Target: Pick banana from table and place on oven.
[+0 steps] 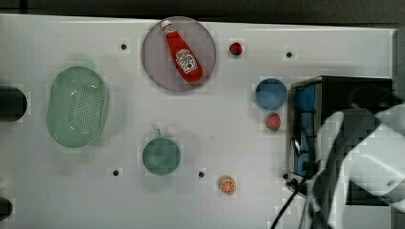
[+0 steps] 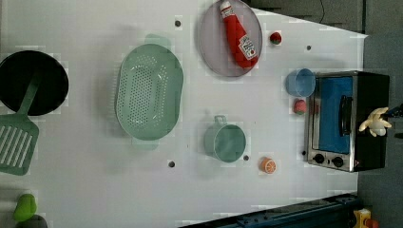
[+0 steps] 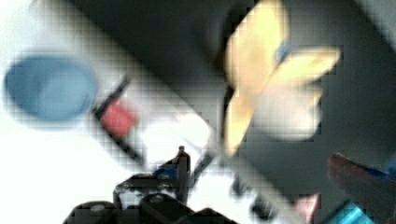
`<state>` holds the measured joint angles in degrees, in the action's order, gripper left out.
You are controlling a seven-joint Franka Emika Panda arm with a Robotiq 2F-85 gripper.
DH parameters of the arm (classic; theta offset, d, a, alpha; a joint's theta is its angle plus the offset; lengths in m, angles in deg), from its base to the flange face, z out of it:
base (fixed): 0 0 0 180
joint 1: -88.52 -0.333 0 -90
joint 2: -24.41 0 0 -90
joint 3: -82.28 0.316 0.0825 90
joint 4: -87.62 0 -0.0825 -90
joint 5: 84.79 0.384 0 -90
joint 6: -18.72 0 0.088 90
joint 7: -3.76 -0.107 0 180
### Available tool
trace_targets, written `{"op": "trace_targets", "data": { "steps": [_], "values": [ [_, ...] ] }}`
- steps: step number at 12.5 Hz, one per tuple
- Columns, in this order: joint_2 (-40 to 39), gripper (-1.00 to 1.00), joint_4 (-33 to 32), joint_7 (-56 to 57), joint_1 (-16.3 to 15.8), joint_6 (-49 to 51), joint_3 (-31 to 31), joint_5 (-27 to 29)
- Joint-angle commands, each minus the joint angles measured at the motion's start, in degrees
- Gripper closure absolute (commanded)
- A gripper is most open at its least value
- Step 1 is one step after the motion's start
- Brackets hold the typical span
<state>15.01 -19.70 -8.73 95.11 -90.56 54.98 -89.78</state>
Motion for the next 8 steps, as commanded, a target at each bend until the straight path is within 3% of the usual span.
{"op": "trace_targets", "data": {
  "steps": [1,5,8],
  "values": [
    [6.4,-1.00,6.4,-0.8,-7.0,10.0,8.7,2.4],
    [12.4,-1.00,8.7,-26.9,-10.2,10.4,19.9,2.4],
    [15.0,-1.00,8.0,-35.4,-10.6,13.1,24.5,2.3]
  ]
}}
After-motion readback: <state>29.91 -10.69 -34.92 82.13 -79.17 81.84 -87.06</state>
